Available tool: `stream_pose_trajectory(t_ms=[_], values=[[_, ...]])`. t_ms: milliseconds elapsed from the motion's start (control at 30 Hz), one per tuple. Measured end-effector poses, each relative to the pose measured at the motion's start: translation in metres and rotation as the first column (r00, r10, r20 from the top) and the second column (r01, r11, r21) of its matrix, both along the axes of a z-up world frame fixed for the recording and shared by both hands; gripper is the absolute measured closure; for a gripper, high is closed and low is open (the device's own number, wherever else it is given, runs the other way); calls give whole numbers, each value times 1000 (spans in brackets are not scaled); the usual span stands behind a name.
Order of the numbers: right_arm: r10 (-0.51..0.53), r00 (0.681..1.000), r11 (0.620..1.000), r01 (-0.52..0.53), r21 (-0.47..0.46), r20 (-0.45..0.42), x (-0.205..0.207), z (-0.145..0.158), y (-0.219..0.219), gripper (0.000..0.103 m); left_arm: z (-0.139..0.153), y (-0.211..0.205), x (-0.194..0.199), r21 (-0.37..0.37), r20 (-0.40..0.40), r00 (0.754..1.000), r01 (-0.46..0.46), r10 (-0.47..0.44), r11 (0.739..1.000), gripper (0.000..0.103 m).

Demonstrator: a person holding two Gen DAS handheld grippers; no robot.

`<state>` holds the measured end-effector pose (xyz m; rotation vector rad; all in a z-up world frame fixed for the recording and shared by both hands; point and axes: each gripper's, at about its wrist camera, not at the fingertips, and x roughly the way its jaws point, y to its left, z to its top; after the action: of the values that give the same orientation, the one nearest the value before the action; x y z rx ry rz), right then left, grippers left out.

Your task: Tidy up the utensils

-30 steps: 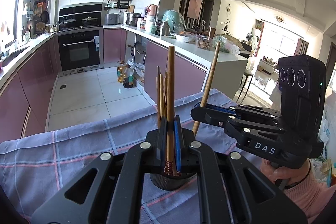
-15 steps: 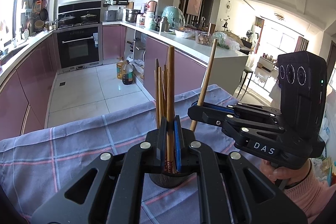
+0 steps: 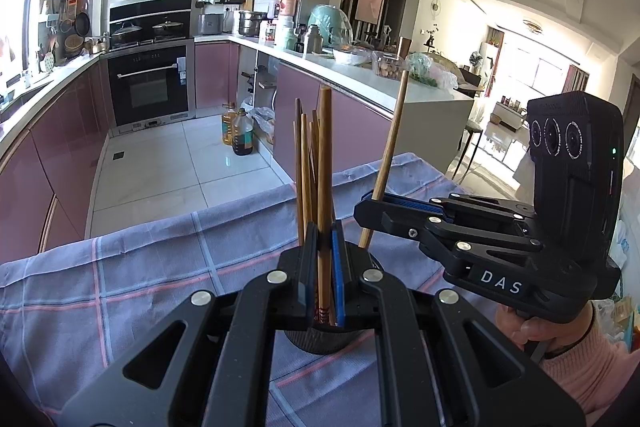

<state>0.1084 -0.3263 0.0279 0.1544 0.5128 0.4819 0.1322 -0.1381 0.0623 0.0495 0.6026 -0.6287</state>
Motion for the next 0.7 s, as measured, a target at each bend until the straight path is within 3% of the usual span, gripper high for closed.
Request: stream_pose_trajectory(t_ms=[700], values=[[4, 1000, 1000, -4, -2, -26, 5, -14, 1, 97, -8, -7, 4, 17, -11, 1000, 1, -1, 1000, 95]])
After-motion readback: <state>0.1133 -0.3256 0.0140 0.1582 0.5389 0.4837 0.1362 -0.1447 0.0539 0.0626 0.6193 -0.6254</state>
